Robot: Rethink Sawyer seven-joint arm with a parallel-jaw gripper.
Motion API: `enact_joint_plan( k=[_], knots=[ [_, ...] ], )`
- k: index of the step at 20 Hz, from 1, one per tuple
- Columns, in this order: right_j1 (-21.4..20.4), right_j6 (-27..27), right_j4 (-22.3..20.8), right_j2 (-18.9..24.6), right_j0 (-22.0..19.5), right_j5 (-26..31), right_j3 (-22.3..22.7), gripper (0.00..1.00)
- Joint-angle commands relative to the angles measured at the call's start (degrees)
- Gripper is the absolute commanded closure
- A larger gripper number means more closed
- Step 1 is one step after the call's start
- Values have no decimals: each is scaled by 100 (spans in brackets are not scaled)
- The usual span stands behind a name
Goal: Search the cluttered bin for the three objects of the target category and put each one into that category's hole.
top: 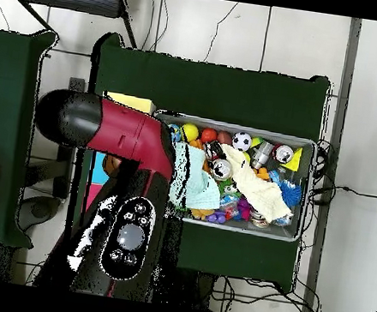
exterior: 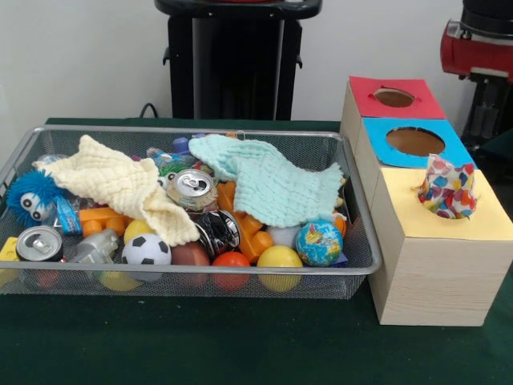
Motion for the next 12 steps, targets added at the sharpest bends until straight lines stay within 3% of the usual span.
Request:
enact_joint_plan(
  k=[1, 12],
  knots=[
    [262, 1304, 41, 177, -213, 100, -109, 100],
    [672, 1109, -174, 114, -326, -265, -217, 100]
  ],
)
